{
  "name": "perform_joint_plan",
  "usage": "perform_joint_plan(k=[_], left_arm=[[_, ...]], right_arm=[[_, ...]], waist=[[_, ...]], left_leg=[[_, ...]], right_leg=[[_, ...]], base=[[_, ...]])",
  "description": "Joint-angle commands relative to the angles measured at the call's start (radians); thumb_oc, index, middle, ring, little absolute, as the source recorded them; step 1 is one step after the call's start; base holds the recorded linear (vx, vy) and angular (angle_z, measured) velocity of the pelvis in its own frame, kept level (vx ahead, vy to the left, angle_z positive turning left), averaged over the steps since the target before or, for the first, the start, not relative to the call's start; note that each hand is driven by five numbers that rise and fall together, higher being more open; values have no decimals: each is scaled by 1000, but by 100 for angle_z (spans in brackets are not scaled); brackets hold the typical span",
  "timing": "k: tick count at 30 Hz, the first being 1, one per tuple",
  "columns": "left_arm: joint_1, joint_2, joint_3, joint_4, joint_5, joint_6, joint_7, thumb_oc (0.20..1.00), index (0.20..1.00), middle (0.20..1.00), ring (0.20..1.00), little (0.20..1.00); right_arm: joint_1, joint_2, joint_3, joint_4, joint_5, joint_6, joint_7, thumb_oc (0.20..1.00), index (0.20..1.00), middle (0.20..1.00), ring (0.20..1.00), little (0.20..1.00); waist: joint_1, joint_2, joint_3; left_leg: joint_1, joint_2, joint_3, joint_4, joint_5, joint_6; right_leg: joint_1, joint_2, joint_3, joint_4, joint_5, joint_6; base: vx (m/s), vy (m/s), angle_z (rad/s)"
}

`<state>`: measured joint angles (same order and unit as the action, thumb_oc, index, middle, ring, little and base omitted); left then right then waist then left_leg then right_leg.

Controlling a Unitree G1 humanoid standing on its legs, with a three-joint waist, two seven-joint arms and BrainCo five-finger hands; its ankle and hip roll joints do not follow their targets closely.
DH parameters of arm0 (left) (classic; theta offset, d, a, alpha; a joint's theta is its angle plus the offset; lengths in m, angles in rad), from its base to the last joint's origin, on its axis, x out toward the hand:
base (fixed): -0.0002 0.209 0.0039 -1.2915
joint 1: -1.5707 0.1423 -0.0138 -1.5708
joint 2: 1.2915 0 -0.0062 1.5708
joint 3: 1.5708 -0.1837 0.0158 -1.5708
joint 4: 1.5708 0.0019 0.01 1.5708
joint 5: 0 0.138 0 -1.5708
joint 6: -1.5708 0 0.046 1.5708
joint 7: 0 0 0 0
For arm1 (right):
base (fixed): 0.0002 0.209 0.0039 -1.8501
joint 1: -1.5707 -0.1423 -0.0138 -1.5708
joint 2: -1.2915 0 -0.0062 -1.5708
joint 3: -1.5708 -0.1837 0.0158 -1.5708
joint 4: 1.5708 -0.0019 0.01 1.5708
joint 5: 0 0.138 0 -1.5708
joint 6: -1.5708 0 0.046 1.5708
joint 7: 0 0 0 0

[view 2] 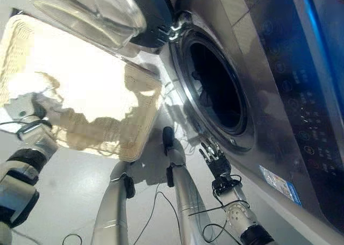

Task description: Put the clothes into the washing machine.

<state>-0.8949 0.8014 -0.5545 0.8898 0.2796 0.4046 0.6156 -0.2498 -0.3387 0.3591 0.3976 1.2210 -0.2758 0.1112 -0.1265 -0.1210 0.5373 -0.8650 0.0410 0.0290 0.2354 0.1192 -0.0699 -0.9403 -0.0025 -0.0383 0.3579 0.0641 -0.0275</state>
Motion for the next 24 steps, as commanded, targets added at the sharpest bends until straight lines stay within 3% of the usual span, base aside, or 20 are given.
perform_joint_plan(k=[1, 4, 8, 13, 14, 17, 22, 23, 24], left_arm=[[141, -81, 111, -51, -213, -128, 65, 200, 200, 200, 200, 200], [211, -140, 164, -105, -330, -275, 47, 200, 200, 200, 200, 200], [327, -200, 215, -247, -385, -427, 32, 200, 200, 200, 200, 200], [450, -261, 263, -449, -400, -513, 38, 200, 200, 200, 200, 200], [492, -280, 270, -515, -409, -560, 23, 200, 200, 200, 200, 200], [560, -314, 279, -642, -416, -595, -9, 200, 200, 200, 200, 200], [633, -335, 291, -808, -540, -674, -209, 200, 200, 200, 200, 200], [645, -332, 285, -847, -584, -691, -295, 200, 200, 200, 200, 200], [648, -330, 283, -859, -597, -693, -317, 200, 200, 200, 200, 200]], right_arm=[[34, -6, -39, -60, -49, -9, -33, 1000, 1000, 1000, 1000, 1000], [23, 16, -54, -39, -77, -16, -42, 1000, 1000, 1000, 1000, 1000], [25, 34, -82, -50, -143, -33, -83, 1000, 1000, 1000, 1000, 1000], [24, 49, -73, -104, -250, -62, -131, 1000, 1000, 1000, 1000, 1000], [28, 58, -61, -131, -335, -78, -148, 1000, 1000, 1000, 1000, 1000], [34, 50, -35, -197, -489, -82, -175, 1000, 1000, 1000, 1000, 1000], [6, -14, 5, -314, -731, -73, -172, 1000, 1000, 1000, 1000, 1000], [-20, -40, 15, -333, -797, -41, -158, 1000, 1000, 1000, 1000, 1000], [-29, -47, 17, -339, -809, -30, -154, 1000, 1000, 1000, 1000, 1000]], waist=[[18, 95, -17], [46, 127, -17], [85, 169, -17], [117, 183, -17], [127, 185, -17], [140, 186, -17], [156, 186, -17], [160, 186, -17], [161, 186, -17]], left_leg=[[89, -46, 24, -103, 24, 29], [134, -34, -2, -157, 52, 18], [196, -31, -25, -204, 74, 9], [231, -37, -39, -196, 70, 10], [239, -41, -47, -193, 69, 11], [249, -45, -54, -193, 70, 17], [262, -50, -60, -194, 70, 22], [262, -51, -60, -195, 72, 23], [262, -51, -60, -196, 73, 23]], right_leg=[[79, 52, 6, -18, -7, 47], [127, 44, -24, 2, -40, 45], [192, 18, -65, 7, -66, 47], [242, -7, -100, 8, -84, 43], [256, -11, -108, 10, -89, 42], [274, -14, -119, 4, -91, 41], [301, -18, -133, -20, -84, 45], [304, -18, -137, -31, -76, 48], [305, -18, -137, -36, -73, 48]], base=[[-42, -167, 23], [-47, -169, 20], [-36, -135, 23], [-40, -91, 18], [-43, -79, 14], [-52, -79, 12], [-56, -55, 3], [-44, -29, 4], [-55, -36, 4]])
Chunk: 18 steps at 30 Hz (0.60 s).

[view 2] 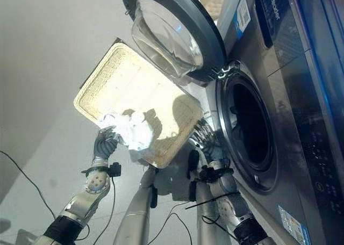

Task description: Put the clothes into the washing machine.

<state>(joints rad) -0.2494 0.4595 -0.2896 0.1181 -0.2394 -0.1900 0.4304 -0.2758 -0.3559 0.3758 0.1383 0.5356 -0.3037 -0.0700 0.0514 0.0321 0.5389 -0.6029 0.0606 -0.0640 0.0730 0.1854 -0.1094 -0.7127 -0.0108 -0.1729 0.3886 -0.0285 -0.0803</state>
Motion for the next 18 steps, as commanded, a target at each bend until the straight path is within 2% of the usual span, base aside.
perform_joint_plan(k=[1, 2, 3, 4, 7, 10, 14, 18], left_arm=[[6, 16, 13, -107, -113, -103, -184, 200, 200, 200, 200, 200], [9, 16, 8, -121, -129, -111, -221, 200, 200, 200, 200, 200], [5, 33, -3, -154, -189, -117, -285, 200, 200, 200, 200, 200], [5, 37, -6, -167, -208, -121, -311, 200, 200, 200, 200, 200], [-10, 51, -23, -186, -247, -133, -366, 200, 200, 200, 200, 200], [-39, 72, -49, -232, -283, -121, -401, 200, 200, 200, 200, 200], [-63, 78, -66, -249, -340, -93, -461, 200, 200, 200, 200, 200], [-90, 82, -91, -262, -421, -49, -566, 200, 200, 200, 200, 200]], right_arm=[[-19, -43, 7, -90, -143, 16, 33, 1000, 1000, 1000, 1000, 1000], [-33, -54, 15, -97, -160, 33, 39, 1000, 1000, 1000, 1000, 1000], [-68, -76, 29, -103, -177, 86, 53, 1000, 1000, 1000, 1000, 1000], [-82, -84, 36, -102, -179, 104, 61, 1000, 1000, 1000, 1000, 1000], [-113, -92, 55, -84, -203, 219, 62, 1000, 1000, 1000, 1000, 1000], [-165, -110, 97, -72, -263, 265, 71, 1000, 1000, 1000, 1000, 1000], [-192, -109, 113, -50, -245, 274, 88, 1000, 1000, 1000, 1000, 1000], [-222, -94, 130, -38, -245, 289, 96, 1000, 1000, 1000, 1000, 1000]], waist=[[-15, 33, -19], [-13, 33, -19], [-9, 32, -19], [-7, 32, -19], [-4, 30, -19], [2, 25, -19], [7, 24, -19], [9, 22, -19]], left_leg=[[1, -72, 34, -37, 8, 63], [2, -73, 35, -40, 9, 64], [4, -73, 37, -41, 10, 66], [6, -73, 38, -44, 10, 66], [12, -75, 34, -47, 9, 66], [23, -75, 30, -60, 11, 72], [25, -79, 26, -57, 9, 76], [24, -82, 24, -58, 8, 78]], right_leg=[[80, -9, -4, -77, 25, 102], [83, -10, -6, -85, 30, 103], [89, -10, -8, -99, 38, 104], [92, -11, -9, -105, 41, 106], [100, -12, -13, -115, 45, 107], [112, -12, -14, -126, 50, 107], [114, -15, -18, -125, 54, 107], [113, -19, -19, -133, 62, 109]], base=[[-43, -26, 2], [-64, -35, 1], [-58, -25, 0], [-55, -19, -1], [-21, -6, 0], [-19, -26, 0], [-10, -18, 7], [-14, -5, 9]])
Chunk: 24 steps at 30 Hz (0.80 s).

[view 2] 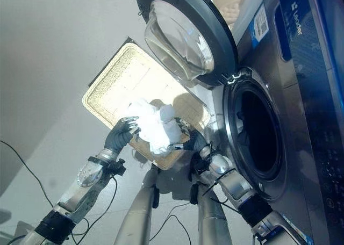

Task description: Put the clothes into the washing machine.

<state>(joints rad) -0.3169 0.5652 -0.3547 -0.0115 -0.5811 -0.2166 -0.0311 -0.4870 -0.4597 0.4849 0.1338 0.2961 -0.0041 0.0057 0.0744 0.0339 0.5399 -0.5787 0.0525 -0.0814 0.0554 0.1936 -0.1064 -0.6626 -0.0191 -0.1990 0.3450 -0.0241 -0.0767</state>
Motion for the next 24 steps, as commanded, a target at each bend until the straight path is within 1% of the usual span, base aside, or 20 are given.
perform_joint_plan(k=[1, 4, 6, 7, 9, 10, 12, 13, 14, 15, 16, 17, 19, 21, 23, 24], left_arm=[[-31, -23, -44, -138, -109, -17, -168, 200, 200, 200, 200, 200], [-39, -28, -67, -151, -133, -9, -222, 200, 200, 200, 200, 200], [-51, -31, -95, -156, -161, 0, -270, 200, 200, 200, 200, 200], [-57, -31, -105, -157, -175, 13, -289, 200, 200, 200, 200, 200], [-69, -27, -127, -153, -179, 22, -290, 200, 200, 200, 200, 200], [-73, -26, -137, -153, -182, 28, -287, 200, 200, 200, 200, 200], [-81, -30, -153, -150, -178, 43, -279, 200, 200, 200, 200, 200], [-87, -33, -166, -141, -176, 63, -274, 200, 200, 200, 200, 200], [-90, -36, -176, -135, -163, 69, -271, 200, 200, 200, 200, 200], [-88, -37, -182, -133, -167, 75, -271, 200, 200, 200, 200, 200], [-88, -37, -182, -133, -167, 75, -271, 200, 200, 200, 200, 200], [-77, -48, -186, -127, -162, 90, -279, 200, 200, 200, 200, 200], [-73, -47, -186, -127, -174, 96, -278, 200, 200, 200, 200, 200], [-57, -65, -199, -111, -155, 105, -271, 200, 200, 200, 200, 200], [-54, -73, -201, -107, -145, 113, -268, 200, 200, 200, 200, 200], [-52, -75, -207, -101, -143, 124, -256, 200, 200, 200, 200, 200]], right_arm=[[-16, 12, 28, -27, -7, 2, 34, 1000, 1000, 1000, 1000, 1000], [-24, 10, 46, -26, -2, 48, 68, 1000, 1000, 1000, 1000, 1000], [-31, 3, 78, -19, -43, 90, 111, 1000, 1000, 1000, 1000, 1000], [-32, 0, 93, -17, -41, 94, 132, 1000, 1000, 1000, 1000, 1000], [-40, -8, 111, -20, 0, 77, 159, 1000, 1000, 1000, 1000, 1000], [-41, -8, 117, -25, 30, 75, 165, 1000, 1000, 1000, 1000, 1000], [-41, -1, 122, -28, 78, 51, 172, 1000, 1000, 1000, 1000, 1000], [-42, 14, 122, -29, 126, 26, 174, 1000, 1000, 1000, 1000, 1000], [-43, 23, 122, -35, 154, 2, 160, 1000, 1000, 1000, 1000, 1000], [-41, 27, 119, -41, 179, -15, 151, 959, 959, 959, 959, 959], [-41, 27, 119, -41, 179, -15, 151, 871, 871, 871, 871, 871], [-27, 42, 108, -57, 226, -50, 120, 200, 200, 200, 200, 200], [-23, 44, 102, -62, 247, -65, 119, 200, 200, 200, 200, 200], [3, 74, 89, -71, 324, -76, 109, 200, 200, 200, 200, 200], [11, 85, 86, -69, 342, -81, 106, 200, 200, 200, 200, 200], [20, 95, 80, -63, 366, -98, 96, 200, 200, 200, 200, 200]], waist=[[-16, 19, -20], [-19, 18, -20], [-23, 16, -20], [-23, 16, -20], [-24, 15, -20], [-25, 15, -20], [-26, 14, -20], [-27, 12, -20], [-28, 11, -20], [-28, 10, -20], [-28, 10, -20], [-31, 9, -20], [-34, 8, -20], [-40, 7, -20], [-42, 7, -20], [-44, 8, -20]], left_leg=[[-1, -73, 44, -45, 1, 75], [-2, -70, 51, -50, 3, 75], [-2, -66, 57, -57, 5, 76], [-3, -65, 59, -59, 6, 76], [-1, -62, 60, -63, 7, 76], [0, -63, 60, -64, 8, 77], [0, -63, 60, -65, 9, 77], [-1, -64, 60, -65, 9, 76], [-4, -64, 61, -64, 10, 76], [-6, -64, 61, -64, 11, 75], [-6, -64, 61, -64, 11, 75], [-7, -62, 66, -67, 12, 75], [-8, -60, 69, -68, 12, 74], [-10, -57, 77, -72, 13, 73], [-11, -57, 79, -74, 15, 73], [-13, -56, 80, -75, 15, 73]], right_leg=[[62, -10, 7, -95, 64, 107], [59, -9, 9, -102, 69, 107], [57, -7, 10, -108, 73, 106], [56, -8, 10, -109, 74, 106], [56, -9, 10, -111, 77, 107], [57, -9, 10, -113, 78, 107], [56, -9, 10, -114, 80, 108], [55, -9, 9, -116, 83, 110], [51, -9, 9, -116, 86, 111], [50, -9, 10, -119, 89, 112], [50, -9, 10, -119, 89, 112], [48, -10, 9, -125, 93, 115], [47, -10, 10, -128, 96, 115], [42, -10, 12, -133, 102, 117], [40, -10, 12, -136, 104, 118], [38, -10, 12, -138, 106, 119]], base=[[-9, 14, 5], [-4, 6, 1], [0, 0, 0], [0, 0, 0], [0, 0, 0], [0, 0, 0], [0, 0, 0], [0, 0, 0], [0, 0, 0], [0, 0, 0], [0, 0, 0], [0, 0, 0], [-1, 12, -2], [-3, 23, -6], [-6, 5, -5], [-6, 3, -9]])
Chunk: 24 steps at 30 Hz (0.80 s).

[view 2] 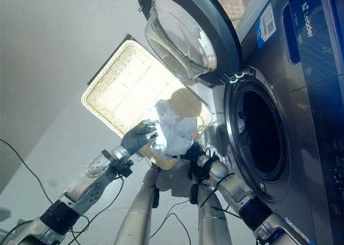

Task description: Put the clothes into the washing machine.

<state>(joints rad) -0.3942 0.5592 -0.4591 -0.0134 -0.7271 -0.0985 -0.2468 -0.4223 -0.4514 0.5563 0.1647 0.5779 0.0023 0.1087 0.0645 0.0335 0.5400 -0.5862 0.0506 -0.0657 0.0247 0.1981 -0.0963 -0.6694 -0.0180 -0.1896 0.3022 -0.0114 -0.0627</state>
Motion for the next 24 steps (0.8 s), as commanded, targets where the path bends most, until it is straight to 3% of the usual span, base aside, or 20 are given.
perform_joint_plan(k=[1, 5, 6, 7, 10, 12, 14, 15, 16, 18, 22, 24], left_arm=[[27, -72, -106, -93, 11, 9, -27, 200, 200, 200, 200, 200], [35, -78, -109, -63, 57, 42, 59, 200, 200, 200, 200, 200], [37, -77, -109, -53, 80, 52, 83, 341, 341, 341, 341, 341], [40, -74, -109, -42, 105, 76, 129, 1000, 1000, 1000, 1000, 1000], [68, -72, -84, 16, 207, 91, 324, 1000, 1000, 1000, 1000, 1000], [76, -71, -76, 33, 255, 79, 392, 1000, 1000, 1000, 1000, 1000], [94, -63, -42, 79, 383, 62, 561, 1000, 1000, 1000, 1000, 1000], [95, -62, -40, 82, 387, 65, 569, 1000, 1000, 1000, 1000, 1000], [102, -55, -19, 102, 448, 79, 678, 1000, 1000, 1000, 1000, 1000], [102, -51, 0, 135, 469, 90, 771, 1000, 1000, 1000, 1000, 1000], [103, -72, 74, 198, 502, 12, 983, 1000, 1000, 1000, 1000, 1000], [99, -84, 96, 210, 518, 5, 1009, 1000, 1000, 1000, 1000, 1000]], right_arm=[[-39, 93, 4, -89, 97, -117, -12, 200, 200, 200, 200, 200], [-21, 107, -17, -75, 128, -170, -32, 200, 200, 200, 200, 200], [-16, 109, -21, -74, 140, -178, -35, 200, 200, 200, 200, 200], [-11, 112, -26, -73, 159, -191, -48, 200, 200, 200, 200, 200], [11, 125, -66, -56, 211, -243, -87, 200, 200, 200, 200, 200], [19, 130, -75, -47, 230, -256, -99, 200, 200, 200, 200, 200], [41, 147, -111, -12, 320, -285, -116, 200, 200, 200, 200, 200], [42, 149, -113, -9, 328, -287, -116, 200, 200, 200, 200, 200], [50, 158, -133, 23, 405, -299, -122, 200, 200, 200, 200, 200], [49, 169, -157, 57, 482, -286, -115, 200, 200, 200, 200, 200], [36, 195, -201, 151, 638, -232, -116, 200, 200, 200, 200, 200], [25, 202, -220, 175, 654, -233, -143, 200, 200, 200, 200, 200]], waist=[[-35, 9, -20], [-38, 10, -20], [-39, 11, -20], [-39, 11, -20], [-38, 17, -20], [-37, 19, -20], [-32, 22, -20], [-32, 22, -20], [-27, 23, -20], [-24, 24, -20], [-17, 27, -20], [-15, 26, -20]], left_leg=[[-5, -54, 65, -46, 11, 63], [-8, -53, 67, -48, 12, 63], [-8, -52, 68, -48, 12, 63], [-9, -52, 69, -47, 12, 62], [-12, -54, 68, -41, 12, 61], [-11, -55, 67, -39, 11, 61], [-10, -56, 65, -38, 12, 60], [-10, -56, 65, -38, 12, 60], [-8, -56, 64, -36, 10, 59], [-6, -57, 62, -39, 10, 59], [-7, -56, 64, -40, 9, 54], [-9, -55, 67, -39, 8, 53]], right_leg=[[44, -11, 3, -97, 95, 105], [42, -13, 2, -101, 98, 109], [41, -14, 1, -101, 99, 109], [41, -14, 0, -100, 99, 109], [38, -15, -3, -96, 97, 112], [39, -16, -4, -96, 96, 112], [42, -19, -9, -93, 92, 112], [42, -19, -9, -93, 91, 112], [47, -22, -13, -94, 89, 111], [49, -23, -15, -96, 88, 111], [45, -29, -21, -95, 88, 111], [43, -30, -23, -93, 87, 111]], base=[[-6, 2, -9], [-2, -2, -3], [0, 0, 0], [0, 0, 0], [0, 0, 0], [-1, -21, -4], [3, -40, -6], [9, -47, -4], [9, -34, -2], [11, -38, -1], [1, -8, 0], [32, -29, -5]])
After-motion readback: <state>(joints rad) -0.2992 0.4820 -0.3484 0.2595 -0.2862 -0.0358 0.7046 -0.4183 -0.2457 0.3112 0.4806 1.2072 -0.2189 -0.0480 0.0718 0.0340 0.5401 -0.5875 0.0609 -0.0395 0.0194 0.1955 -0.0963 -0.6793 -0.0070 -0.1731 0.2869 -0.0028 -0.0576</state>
